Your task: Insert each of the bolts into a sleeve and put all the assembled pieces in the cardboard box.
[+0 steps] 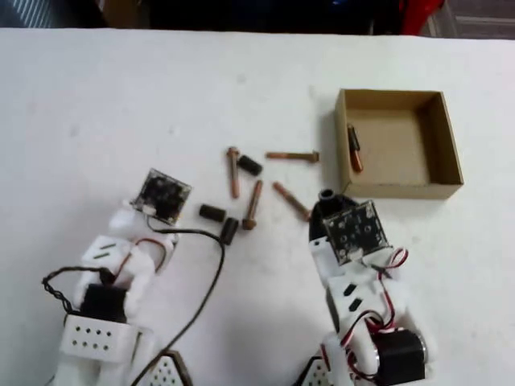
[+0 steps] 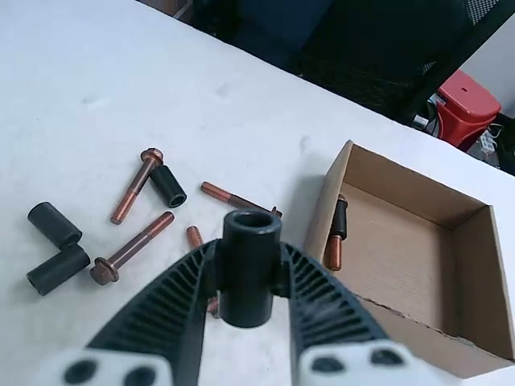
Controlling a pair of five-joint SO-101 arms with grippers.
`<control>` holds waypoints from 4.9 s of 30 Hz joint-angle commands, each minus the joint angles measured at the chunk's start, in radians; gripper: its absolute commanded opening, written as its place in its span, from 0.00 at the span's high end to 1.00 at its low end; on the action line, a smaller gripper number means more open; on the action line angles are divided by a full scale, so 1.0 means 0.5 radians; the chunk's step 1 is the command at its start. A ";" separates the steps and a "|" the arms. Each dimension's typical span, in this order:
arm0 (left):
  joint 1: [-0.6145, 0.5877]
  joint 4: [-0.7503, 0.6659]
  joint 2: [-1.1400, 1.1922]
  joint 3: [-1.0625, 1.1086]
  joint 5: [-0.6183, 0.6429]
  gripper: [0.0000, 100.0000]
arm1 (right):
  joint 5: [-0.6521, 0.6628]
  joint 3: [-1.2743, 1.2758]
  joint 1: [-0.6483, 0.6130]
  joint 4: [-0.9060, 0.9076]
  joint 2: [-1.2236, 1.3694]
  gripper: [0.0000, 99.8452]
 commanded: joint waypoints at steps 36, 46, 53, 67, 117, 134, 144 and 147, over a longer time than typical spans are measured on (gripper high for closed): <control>0.603 1.580 3.380 -3.366 0.445 0.98 | -0.129 0.681 0.253 -0.471 -0.189 0.98; 0.695 1.636 3.862 -3.965 0.675 0.98 | -0.129 0.681 0.253 -0.468 -0.189 0.98; 0.689 1.645 4.267 -4.388 1.065 0.98 | -0.129 0.684 0.253 -0.465 -0.189 0.98; 0.529 1.854 4.773 -5.112 1.129 0.90 | -0.129 0.703 0.253 -0.465 -0.189 0.98; 0.336 1.887 5.243 -5.613 1.933 0.90 | -0.126 0.706 0.253 -0.465 -0.189 0.98; 0.327 1.921 5.246 -5.542 1.614 0.98 | -0.126 0.706 0.253 -0.465 -0.189 0.98; 0.247 1.964 5.224 -5.542 1.255 0.98 | -0.126 0.706 0.253 -0.465 -0.189 0.98; 0.247 1.964 5.224 -5.548 1.185 0.98 | -0.126 0.706 0.253 -0.465 -0.189 0.98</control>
